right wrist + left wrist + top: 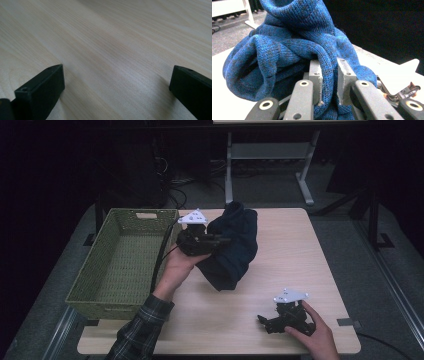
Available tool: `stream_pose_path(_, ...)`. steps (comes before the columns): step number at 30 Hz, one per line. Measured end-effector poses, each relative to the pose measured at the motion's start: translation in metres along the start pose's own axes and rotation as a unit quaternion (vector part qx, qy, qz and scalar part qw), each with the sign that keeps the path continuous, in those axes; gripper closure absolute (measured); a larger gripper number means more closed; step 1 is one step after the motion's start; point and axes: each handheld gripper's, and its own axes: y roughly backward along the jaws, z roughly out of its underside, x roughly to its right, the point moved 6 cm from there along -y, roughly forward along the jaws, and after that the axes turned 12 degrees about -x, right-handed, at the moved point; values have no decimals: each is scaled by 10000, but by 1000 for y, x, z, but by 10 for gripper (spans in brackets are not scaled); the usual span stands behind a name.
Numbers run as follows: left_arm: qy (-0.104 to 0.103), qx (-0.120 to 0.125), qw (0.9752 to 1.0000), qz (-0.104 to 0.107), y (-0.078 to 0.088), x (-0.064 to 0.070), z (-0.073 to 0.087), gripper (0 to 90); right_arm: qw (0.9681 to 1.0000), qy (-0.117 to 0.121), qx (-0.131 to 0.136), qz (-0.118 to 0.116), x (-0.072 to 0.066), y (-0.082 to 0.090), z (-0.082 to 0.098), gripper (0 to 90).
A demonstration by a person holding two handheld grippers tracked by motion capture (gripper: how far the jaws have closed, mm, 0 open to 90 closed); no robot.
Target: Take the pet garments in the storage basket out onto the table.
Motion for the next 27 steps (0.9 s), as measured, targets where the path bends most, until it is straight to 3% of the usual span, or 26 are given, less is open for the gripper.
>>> stream_pose_path(13,101,-304,9995,65,-56,-5,9,763,10000,4,6,-1,0,0,0,0)
stream_pose_path(27,171,-838,9962,185,-120,-6,26,762,10000,-12,-10,-9,0,0,0,0)
